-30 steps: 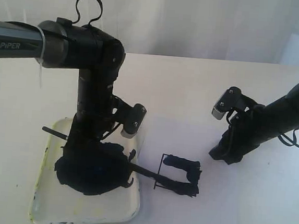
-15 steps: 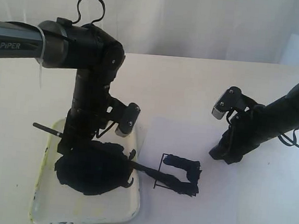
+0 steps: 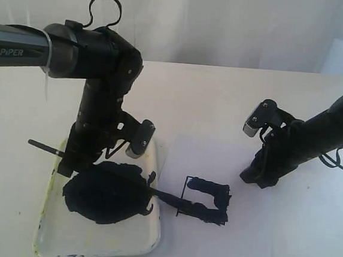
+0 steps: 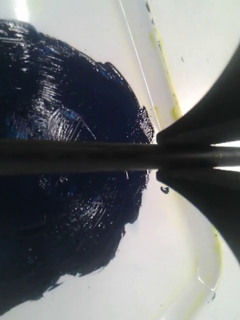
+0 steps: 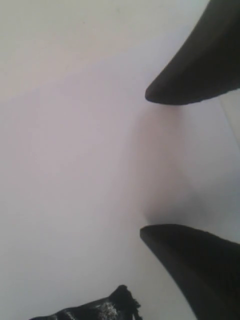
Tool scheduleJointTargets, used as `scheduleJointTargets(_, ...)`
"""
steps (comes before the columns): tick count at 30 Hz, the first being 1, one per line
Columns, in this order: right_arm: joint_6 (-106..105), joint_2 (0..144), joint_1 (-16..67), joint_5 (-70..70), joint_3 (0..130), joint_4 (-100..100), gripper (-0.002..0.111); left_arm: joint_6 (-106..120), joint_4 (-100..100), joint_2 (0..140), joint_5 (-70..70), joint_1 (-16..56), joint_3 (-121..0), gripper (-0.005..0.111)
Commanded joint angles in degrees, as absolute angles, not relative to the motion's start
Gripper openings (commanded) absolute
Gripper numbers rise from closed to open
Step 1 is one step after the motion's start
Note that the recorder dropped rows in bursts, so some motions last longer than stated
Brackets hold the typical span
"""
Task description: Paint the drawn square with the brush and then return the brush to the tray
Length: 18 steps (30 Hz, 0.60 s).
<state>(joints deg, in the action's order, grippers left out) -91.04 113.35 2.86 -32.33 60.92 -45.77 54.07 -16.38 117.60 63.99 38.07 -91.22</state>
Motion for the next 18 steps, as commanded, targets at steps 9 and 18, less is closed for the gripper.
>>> scheduleJointTargets(9,-91.2,114.4,2.8,-31.1,60.5,-43.9,0.064,52.4,-19.1,117.2,66.4,38.4,-90.8,0.000)
scheduleJointTargets(18,-91.2,114.4,2.8,-31.1,60.5,-43.9,0.064,52.4,-16.5,117.2,64.6,38.4,-90.8,0.000)
